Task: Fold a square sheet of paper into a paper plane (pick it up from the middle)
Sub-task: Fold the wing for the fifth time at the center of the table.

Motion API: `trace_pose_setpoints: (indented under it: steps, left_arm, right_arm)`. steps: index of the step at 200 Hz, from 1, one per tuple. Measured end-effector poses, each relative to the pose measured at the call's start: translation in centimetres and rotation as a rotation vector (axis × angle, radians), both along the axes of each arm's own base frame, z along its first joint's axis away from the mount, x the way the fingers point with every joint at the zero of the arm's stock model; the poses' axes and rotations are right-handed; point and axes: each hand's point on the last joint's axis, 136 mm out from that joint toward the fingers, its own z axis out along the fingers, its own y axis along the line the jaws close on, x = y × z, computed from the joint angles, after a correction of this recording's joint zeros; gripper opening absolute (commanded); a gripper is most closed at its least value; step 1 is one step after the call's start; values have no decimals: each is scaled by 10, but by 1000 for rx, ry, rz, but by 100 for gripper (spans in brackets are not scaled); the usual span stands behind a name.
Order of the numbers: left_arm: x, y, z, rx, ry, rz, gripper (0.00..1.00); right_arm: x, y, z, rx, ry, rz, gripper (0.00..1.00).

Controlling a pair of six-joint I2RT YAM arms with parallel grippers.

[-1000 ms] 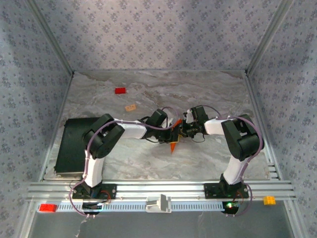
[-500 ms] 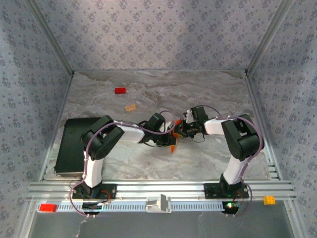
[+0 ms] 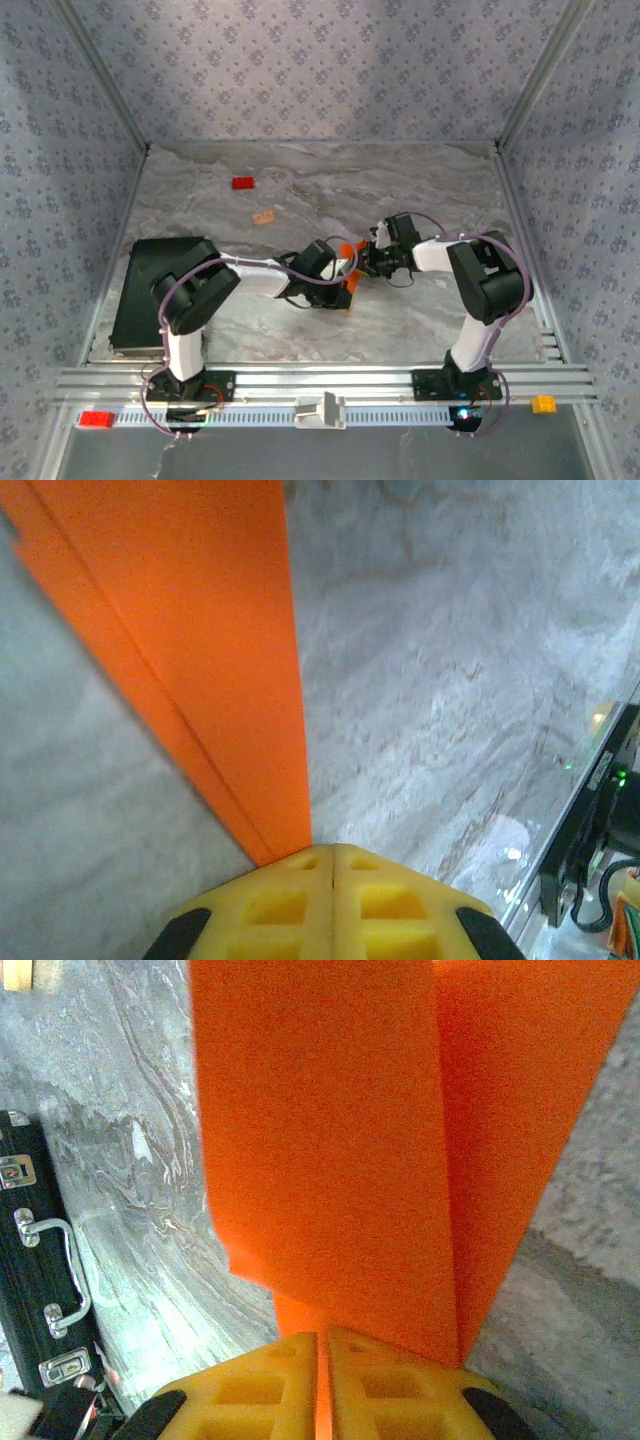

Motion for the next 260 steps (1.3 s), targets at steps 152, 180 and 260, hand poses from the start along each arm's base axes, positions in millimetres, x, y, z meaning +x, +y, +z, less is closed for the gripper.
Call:
trace_pose_setpoints:
  steps: [152,180,260]
  left_arm:
    - [38,4,59,-171,-51,134,2]
    - [50,-8,52,-166,-47,136,1]
    - [52,-6,18,-84,12,141,1]
  right_arm:
    - [-19,12,1,-20,60,-133,13]
    - [-20,13,1,-20,68,-147,13]
    - [-20,14,2,-14,74,-156,13]
